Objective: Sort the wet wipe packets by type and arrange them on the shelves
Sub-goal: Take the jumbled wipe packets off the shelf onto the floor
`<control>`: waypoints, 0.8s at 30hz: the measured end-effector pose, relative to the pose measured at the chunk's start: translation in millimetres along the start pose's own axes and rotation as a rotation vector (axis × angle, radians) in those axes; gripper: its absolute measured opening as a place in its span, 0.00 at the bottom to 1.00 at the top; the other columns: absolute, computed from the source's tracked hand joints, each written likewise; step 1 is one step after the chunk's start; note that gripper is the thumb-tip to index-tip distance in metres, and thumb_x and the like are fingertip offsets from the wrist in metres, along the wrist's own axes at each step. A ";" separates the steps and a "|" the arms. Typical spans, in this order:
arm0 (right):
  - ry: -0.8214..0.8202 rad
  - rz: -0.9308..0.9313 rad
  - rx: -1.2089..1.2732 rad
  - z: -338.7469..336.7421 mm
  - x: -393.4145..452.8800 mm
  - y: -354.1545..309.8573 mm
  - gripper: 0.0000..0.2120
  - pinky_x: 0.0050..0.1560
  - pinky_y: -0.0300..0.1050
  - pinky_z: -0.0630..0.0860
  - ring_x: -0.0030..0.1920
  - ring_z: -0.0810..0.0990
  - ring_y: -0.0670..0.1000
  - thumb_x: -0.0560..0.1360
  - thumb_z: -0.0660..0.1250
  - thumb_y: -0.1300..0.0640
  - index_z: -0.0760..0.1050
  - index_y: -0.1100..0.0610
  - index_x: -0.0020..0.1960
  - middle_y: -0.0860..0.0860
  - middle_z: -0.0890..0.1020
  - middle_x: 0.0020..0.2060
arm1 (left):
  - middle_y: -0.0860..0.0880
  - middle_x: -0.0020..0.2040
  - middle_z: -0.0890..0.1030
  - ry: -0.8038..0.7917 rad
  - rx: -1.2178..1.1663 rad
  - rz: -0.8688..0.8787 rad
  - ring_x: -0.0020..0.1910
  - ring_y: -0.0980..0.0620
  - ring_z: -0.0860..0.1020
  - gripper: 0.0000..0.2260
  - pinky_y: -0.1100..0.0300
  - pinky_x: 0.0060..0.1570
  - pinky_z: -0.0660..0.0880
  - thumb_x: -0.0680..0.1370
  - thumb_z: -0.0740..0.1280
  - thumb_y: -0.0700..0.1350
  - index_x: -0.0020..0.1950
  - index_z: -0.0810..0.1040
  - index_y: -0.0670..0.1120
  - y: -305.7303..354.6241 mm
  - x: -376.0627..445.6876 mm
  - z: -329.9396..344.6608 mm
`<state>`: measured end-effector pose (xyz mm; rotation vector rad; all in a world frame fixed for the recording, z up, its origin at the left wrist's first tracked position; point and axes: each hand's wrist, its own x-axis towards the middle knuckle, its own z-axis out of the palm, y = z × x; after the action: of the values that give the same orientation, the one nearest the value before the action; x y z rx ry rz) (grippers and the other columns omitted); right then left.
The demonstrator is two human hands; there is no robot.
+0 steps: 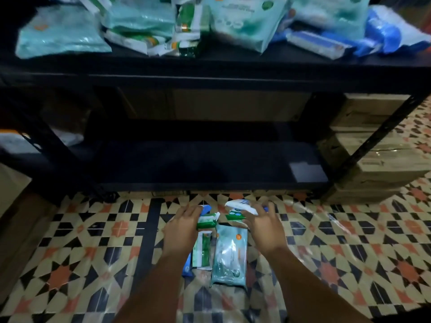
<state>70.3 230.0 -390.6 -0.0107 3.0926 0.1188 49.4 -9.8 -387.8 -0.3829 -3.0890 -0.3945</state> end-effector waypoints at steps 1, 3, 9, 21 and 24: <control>-0.027 -0.016 -0.017 3.1 3.6 -1.8 0.25 0.62 0.52 0.74 0.68 0.63 0.63 0.70 0.76 0.59 0.79 0.46 0.65 0.52 0.75 0.69 | 0.51 0.53 0.84 -0.009 -0.020 -0.004 0.56 0.45 0.82 0.33 0.54 0.31 0.79 0.55 0.78 0.31 0.58 0.82 0.50 -3.3 2.8 7.1; -0.047 -0.013 -0.019 6.6 10.9 -4.7 0.25 0.68 0.53 0.69 0.70 0.61 0.64 0.71 0.75 0.59 0.78 0.46 0.66 0.53 0.74 0.70 | 0.50 0.54 0.84 -0.006 -0.025 -0.012 0.58 0.44 0.81 0.32 0.53 0.36 0.82 0.57 0.76 0.29 0.59 0.81 0.48 -8.4 8.5 17.6; -0.047 -0.039 -0.051 11.8 28.6 -3.8 0.21 0.65 0.56 0.73 0.65 0.64 0.60 0.61 0.82 0.59 0.85 0.47 0.52 0.55 0.82 0.61 | 0.48 0.62 0.82 -0.050 -0.035 -0.046 0.64 0.45 0.77 0.34 0.50 0.43 0.81 0.63 0.77 0.32 0.68 0.78 0.48 -12.5 22.2 25.0; -0.154 0.161 0.408 9.6 15.2 -7.8 0.22 0.74 0.50 0.66 0.77 0.63 0.54 0.80 0.62 0.39 0.80 0.52 0.65 0.50 0.70 0.75 | 0.51 0.58 0.83 0.099 -0.014 0.005 0.60 0.47 0.80 0.39 0.53 0.38 0.82 0.67 0.61 0.78 0.67 0.78 0.52 -6.0 19.2 27.6; -0.094 0.174 0.431 -12.0 10.7 -1.8 0.19 0.67 0.50 0.73 0.70 0.72 0.53 0.80 0.64 0.42 0.82 0.52 0.62 0.52 0.78 0.66 | 0.50 0.53 0.84 0.133 0.009 0.020 0.56 0.46 0.81 0.33 0.54 0.35 0.80 0.71 0.65 0.74 0.65 0.79 0.52 -0.5 19.9 11.7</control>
<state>59.1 227.3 -379.3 0.2700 2.9499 -0.5240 30.3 -2.6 -398.6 -0.3712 -2.9549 -0.3890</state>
